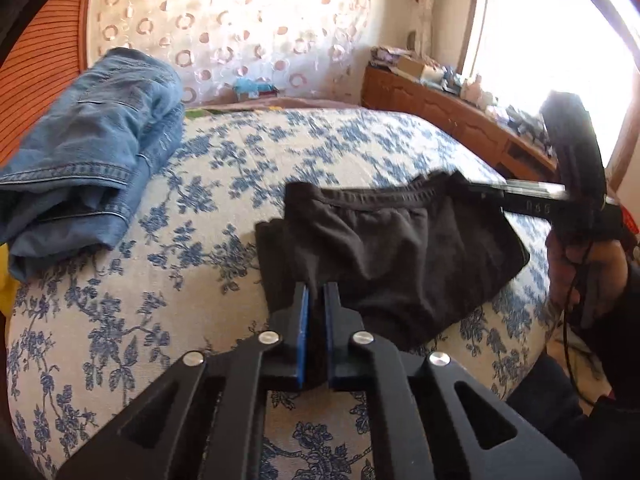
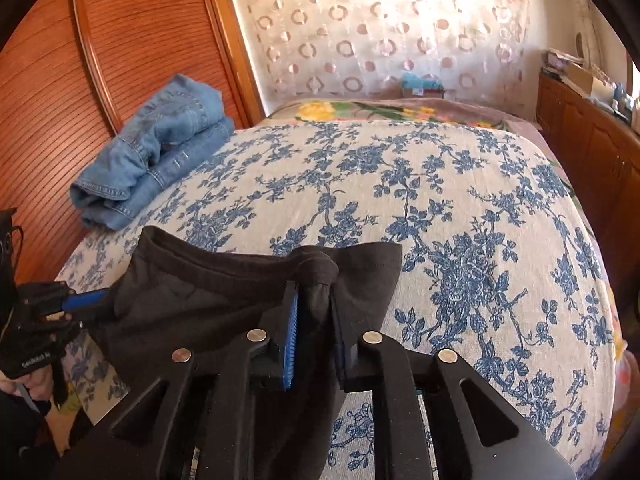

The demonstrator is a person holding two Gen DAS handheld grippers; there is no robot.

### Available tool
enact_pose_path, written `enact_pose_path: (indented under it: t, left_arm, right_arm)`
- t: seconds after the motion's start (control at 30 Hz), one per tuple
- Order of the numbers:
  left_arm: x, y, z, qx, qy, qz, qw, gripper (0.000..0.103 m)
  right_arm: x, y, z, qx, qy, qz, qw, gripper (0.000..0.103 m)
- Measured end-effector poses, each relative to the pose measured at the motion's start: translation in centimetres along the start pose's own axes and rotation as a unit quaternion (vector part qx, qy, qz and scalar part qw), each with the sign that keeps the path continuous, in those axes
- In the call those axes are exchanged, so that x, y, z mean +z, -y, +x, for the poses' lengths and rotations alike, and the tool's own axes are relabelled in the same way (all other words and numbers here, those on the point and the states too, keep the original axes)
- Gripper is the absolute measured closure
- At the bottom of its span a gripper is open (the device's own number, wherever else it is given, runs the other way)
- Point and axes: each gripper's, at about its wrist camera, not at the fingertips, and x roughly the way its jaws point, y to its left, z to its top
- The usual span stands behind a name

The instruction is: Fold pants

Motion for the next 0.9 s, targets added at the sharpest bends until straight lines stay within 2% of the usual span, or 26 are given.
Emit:
enact_pose_path:
  t: [0.1, 0.3, 0.37, 0.47, 0.53, 0.6, 0.7, 0.9]
  left_arm:
    - [0.1, -1.1, -0.3, 0.055, 0.008, -0.013, 0.9984, 0.103]
    - [0.2, -2.0, -0.4, 0.056, 0.001, -0.016, 0.9983, 0.103]
    - [0.3, -2.2, -0.4, 0.049, -0.002, -0.021, 0.9986, 0.098]
    - [0.6, -2.0, -0.1, 0.052, -0.007, -0.015, 0.9985, 0.085]
    - [0.8, -1.9, 0.1, 0.052, -0.005, -0.016, 0.9985, 0.066]
    - [1.0, -1.8, 0.3, 0.042, -0.005, -0.019, 0.9989, 0.062]
    - [1.4, -1.3, 0.9, 0.052, -0.009, -0.006, 0.9986, 0.042]
    - [2.5, -0.7, 2.0, 0.047, -0.012, 0.004, 0.9988, 0.038]
  right_arm:
    - [-0.2, 0.5, -0.1, -0.001, 0.0, 0.005, 1.0, 0.076]
    - [-0.4, 0.3, 0.2, -0.01, -0.002, -0.006, 1.0, 0.076]
    - [-0.4, 0.2, 0.3, -0.009, -0.002, -0.005, 1.0, 0.075]
    - [-0.5, 0.2, 0.2, -0.01, -0.002, -0.005, 1.0, 0.075]
    - [-0.5, 0.2, 0.2, -0.01, -0.001, -0.005, 1.0, 0.074]
    - [-0.5, 0.1, 0.3, -0.012, 0.0, -0.005, 1.0, 0.074]
    - [-0.6, 0.0, 0.3, -0.015, 0.003, -0.007, 1.0, 0.073]
    - [-0.8, 0.2, 0.3, -0.016, 0.006, -0.003, 1.0, 0.072]
